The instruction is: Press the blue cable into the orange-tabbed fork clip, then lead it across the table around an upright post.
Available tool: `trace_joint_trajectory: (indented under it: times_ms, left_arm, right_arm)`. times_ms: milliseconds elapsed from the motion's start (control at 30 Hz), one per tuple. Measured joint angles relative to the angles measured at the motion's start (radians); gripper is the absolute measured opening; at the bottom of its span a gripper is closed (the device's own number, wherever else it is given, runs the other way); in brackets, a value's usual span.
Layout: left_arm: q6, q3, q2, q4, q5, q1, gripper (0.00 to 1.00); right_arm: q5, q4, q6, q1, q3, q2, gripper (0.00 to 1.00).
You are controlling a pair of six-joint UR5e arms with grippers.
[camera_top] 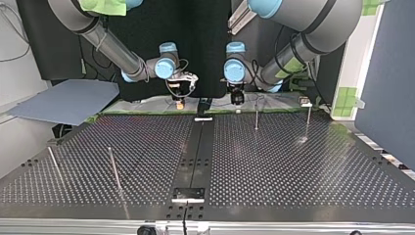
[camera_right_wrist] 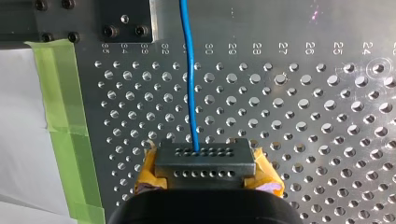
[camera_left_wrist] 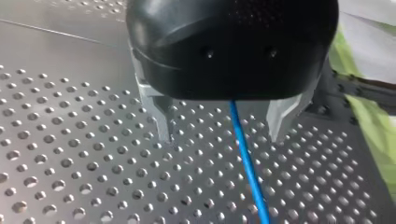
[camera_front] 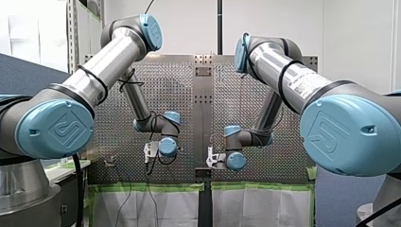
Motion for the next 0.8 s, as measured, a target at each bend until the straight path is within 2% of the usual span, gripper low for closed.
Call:
trace_joint_trajectory:
  times_ms: [233,267,300,367,400,467,500,567,800]
  left_arm:
    - [0.067,0.0,0.0,-0.011,-0.021,0.0,1.0]
    - [0.073,0.0,0.0,-0.011,-0.025,-0.002,0.9]
    - [0.077,0.0,0.0,-0.011,-0.029,-0.003,0.9]
    - [0.086,0.0,0.0,-0.01,-0.035,-0.004,0.63]
    - [0.089,0.0,0.0,-0.01,-0.037,-0.005,0.63]
    - [0.096,0.0,0.0,-0.01,-0.041,-0.006,0.24]
    - [0.099,0.0,0.0,-0.011,-0.043,-0.006,0.24]
    - [0.103,0.0,0.0,-0.013,-0.05,-0.006,0.0]
    - [0.104,0.0,0.0,-0.034,-0.062,-0.004,0.0]
  right_arm:
    - [0.0,0.0,0.0,0.001,0.0,0.001,0.0]
    - [0.0,0.0,0.0,0.001,0.0,0.001,0.0]
    - [0.0,0.0,0.0,0.001,0.0,0.001,0.0]
    - [0.0,0.001,0.0,0.001,0.0,0.001,0.0]
    - [0.0,0.001,0.0,0.001,0.0,0.001,0.0]
    - [0.0,0.001,0.0,0.001,0.0,0.002,0.0]
    - [0.0,0.001,0.0,0.001,0.0,0.002,0.0]
    - [0.0,0.001,0.0,0.001,0.0,0.002,0.0]
    - [0.0,0.002,0.0,0.001,0.0,0.002,0.0]
